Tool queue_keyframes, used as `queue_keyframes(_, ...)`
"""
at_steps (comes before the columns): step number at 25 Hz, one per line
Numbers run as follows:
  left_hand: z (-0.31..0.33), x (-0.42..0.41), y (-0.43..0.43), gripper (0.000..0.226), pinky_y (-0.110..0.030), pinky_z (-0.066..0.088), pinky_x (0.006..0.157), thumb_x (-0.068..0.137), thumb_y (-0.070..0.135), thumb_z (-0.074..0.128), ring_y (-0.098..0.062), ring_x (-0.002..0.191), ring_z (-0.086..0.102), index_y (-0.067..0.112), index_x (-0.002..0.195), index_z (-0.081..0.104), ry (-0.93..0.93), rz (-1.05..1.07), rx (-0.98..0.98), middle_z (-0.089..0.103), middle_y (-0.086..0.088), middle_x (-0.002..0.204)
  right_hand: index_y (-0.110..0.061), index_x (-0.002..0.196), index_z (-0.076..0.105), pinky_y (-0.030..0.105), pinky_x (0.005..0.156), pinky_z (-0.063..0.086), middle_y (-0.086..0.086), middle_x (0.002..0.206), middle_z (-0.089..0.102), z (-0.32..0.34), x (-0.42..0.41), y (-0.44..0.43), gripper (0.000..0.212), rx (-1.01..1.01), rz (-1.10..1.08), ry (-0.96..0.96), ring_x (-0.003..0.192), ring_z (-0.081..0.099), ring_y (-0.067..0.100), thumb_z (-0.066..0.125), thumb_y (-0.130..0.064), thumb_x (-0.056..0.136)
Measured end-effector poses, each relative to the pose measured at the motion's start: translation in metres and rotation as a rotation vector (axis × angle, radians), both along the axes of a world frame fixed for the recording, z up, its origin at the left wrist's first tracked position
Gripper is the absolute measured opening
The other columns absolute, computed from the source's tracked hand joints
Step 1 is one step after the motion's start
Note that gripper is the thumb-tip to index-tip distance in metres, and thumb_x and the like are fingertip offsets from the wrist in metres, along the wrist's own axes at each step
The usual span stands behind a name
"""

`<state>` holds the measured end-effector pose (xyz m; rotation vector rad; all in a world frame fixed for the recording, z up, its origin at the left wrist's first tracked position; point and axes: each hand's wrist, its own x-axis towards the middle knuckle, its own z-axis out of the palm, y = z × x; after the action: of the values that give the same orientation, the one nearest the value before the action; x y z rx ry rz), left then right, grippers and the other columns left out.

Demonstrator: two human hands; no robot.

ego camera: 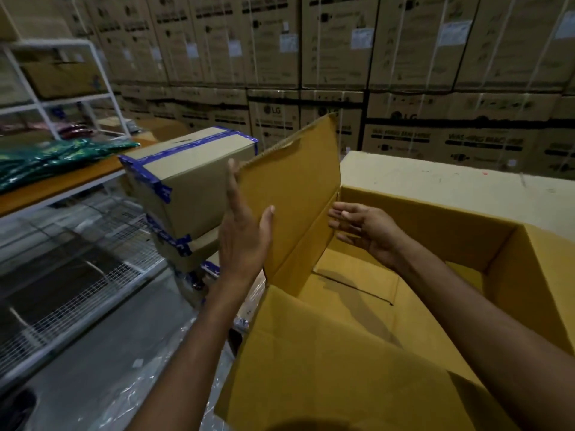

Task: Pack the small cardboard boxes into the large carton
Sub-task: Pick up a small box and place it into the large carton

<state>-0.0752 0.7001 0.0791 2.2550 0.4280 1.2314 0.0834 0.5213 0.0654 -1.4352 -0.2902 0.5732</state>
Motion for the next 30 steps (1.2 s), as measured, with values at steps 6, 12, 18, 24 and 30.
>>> queue_keyframes(6,-0.04,0.023,-0.003,0.073,-0.056,0.009,0.125,0.093,0.038,0.069,-0.032,0.158,0.004,0.029,0.157,0.035,0.517,0.153,0.371,0.009,-0.008,0.172,-0.013,0.118,0.071,0.038,0.088,0.059,0.004,0.115,0.078,-0.036,-0.018,-0.028,0.021,-0.221,0.007,-0.023,0.107,0.074,0.022,0.058,-0.008,0.103)
queue_keyframes(12,-0.073,0.044,-0.005,0.069,-0.054,0.05,0.102,0.097,0.041,0.065,-0.03,0.131,0.055,0.027,0.157,0.032,0.872,-0.128,-0.083,0.052,-0.006,0.149,-0.017,0.116,0.071,0.038,0.089,0.058,0.001,0.108,0.076,-0.057,-0.036,-0.088,0.017,-0.537,0.102,-0.262,0.1,0.073,0.015,0.066,-0.017,0.1)
queue_keyframes(18,-0.071,0.064,-0.024,0.063,-0.049,0.042,0.106,0.099,0.042,0.063,-0.026,0.14,0.045,0.022,0.154,0.04,0.71,-0.223,0.158,0.046,-0.003,0.156,-0.018,0.114,0.072,0.034,0.084,0.057,0.002,0.104,0.076,-0.074,-0.043,-0.114,0.016,-0.592,-0.085,-0.304,0.1,0.072,0.018,0.067,-0.016,0.099)
queue_keyframes(24,-0.069,0.079,-0.07,0.033,-0.033,0.052,0.086,0.097,0.044,0.065,-0.01,0.119,0.062,0.032,0.128,0.065,0.591,-0.546,0.014,0.066,0.012,0.13,-0.022,0.116,0.072,0.022,0.079,0.054,-0.008,0.105,0.075,-0.058,-0.055,-0.137,0.018,-0.539,-0.384,-0.359,0.097,0.07,0.005,0.069,-0.02,0.099)
queue_keyframes(30,-0.061,0.066,-0.143,0.034,-0.032,0.055,0.083,0.097,0.043,0.066,0.0,0.107,0.064,0.031,0.128,0.065,0.487,-0.776,-0.047,0.068,0.017,0.124,-0.023,0.119,0.072,0.019,0.085,0.054,-0.015,0.107,0.073,-0.053,-0.107,-0.187,0.022,-0.615,-0.571,-0.481,0.1,0.067,-0.001,0.07,-0.019,0.097)
